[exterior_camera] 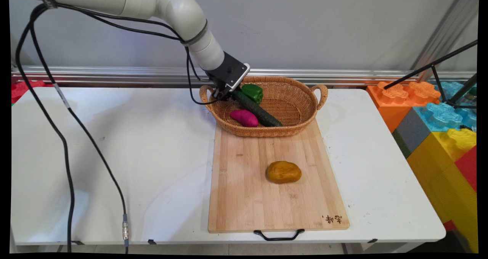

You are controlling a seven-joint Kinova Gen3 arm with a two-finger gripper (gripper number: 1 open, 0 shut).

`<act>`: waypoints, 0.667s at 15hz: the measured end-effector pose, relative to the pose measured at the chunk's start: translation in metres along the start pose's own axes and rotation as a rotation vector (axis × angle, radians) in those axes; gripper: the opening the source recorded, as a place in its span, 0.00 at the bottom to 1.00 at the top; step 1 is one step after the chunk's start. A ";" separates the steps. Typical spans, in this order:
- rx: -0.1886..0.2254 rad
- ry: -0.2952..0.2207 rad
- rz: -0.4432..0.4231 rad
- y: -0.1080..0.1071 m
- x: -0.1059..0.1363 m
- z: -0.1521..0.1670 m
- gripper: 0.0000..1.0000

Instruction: Place the picked object on the cutting board

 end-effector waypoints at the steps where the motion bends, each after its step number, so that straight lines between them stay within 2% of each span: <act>1: -0.004 0.003 -0.004 0.002 0.001 -0.002 0.00; 4: -0.015 0.016 -0.016 0.008 0.005 -0.012 0.00; 6: -0.008 0.028 -0.028 0.009 0.010 -0.023 0.00; 8: 0.013 0.039 -0.045 0.007 0.015 -0.036 0.00; 10: 0.050 0.053 -0.075 0.001 0.023 -0.057 0.00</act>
